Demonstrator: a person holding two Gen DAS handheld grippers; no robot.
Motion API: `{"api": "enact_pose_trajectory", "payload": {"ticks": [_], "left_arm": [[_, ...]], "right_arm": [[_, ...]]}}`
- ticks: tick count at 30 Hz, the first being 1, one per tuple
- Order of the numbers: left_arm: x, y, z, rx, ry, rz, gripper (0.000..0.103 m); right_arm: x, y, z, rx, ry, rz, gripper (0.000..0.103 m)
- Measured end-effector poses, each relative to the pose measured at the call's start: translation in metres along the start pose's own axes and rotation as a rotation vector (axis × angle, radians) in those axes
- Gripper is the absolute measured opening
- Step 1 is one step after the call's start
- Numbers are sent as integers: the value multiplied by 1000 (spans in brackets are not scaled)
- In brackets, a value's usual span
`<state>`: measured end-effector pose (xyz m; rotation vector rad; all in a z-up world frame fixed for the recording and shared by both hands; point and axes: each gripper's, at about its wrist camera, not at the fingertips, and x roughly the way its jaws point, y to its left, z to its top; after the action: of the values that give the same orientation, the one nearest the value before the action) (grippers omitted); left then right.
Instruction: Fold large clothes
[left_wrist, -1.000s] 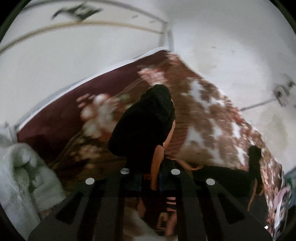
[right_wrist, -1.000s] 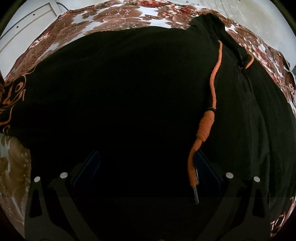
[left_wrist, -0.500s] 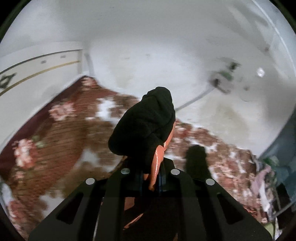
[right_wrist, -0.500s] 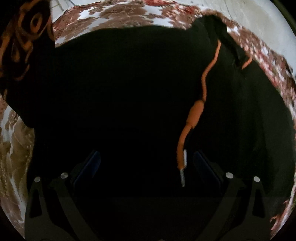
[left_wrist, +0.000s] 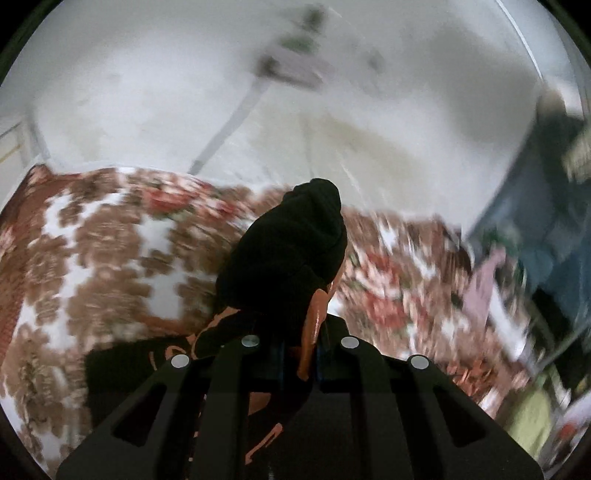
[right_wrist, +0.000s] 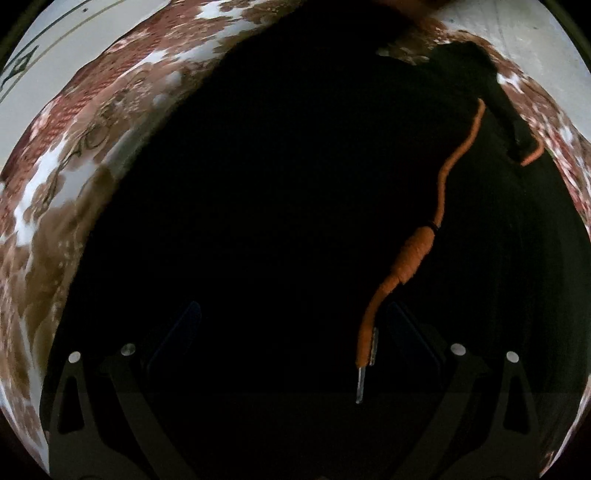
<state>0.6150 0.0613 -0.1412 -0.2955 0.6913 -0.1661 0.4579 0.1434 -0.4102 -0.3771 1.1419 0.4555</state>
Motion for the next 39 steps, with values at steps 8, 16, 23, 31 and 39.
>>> {"api": "enact_pose_trajectory", "payload": {"ticks": [8,16,23,31,39], "left_arm": [[129,-129,-125,273,246,38,10],[184,-179,-218,565,411,128,12],[195,-204,-260,649,491,134,84],[131,-247,-240,557,532,-77,86],[28,-156,-78,490,335,-27,98]], "right_arm": [[-8,-11,-20,-88,-2,83,98],[-19,-27,-51,-179,-56,144,98],[-26,-35,-65,-189,-75,161,98],[-43,-50,-77,-184,-71,137,98],[-82,-120,-82,-100,-154,33,98]]}}
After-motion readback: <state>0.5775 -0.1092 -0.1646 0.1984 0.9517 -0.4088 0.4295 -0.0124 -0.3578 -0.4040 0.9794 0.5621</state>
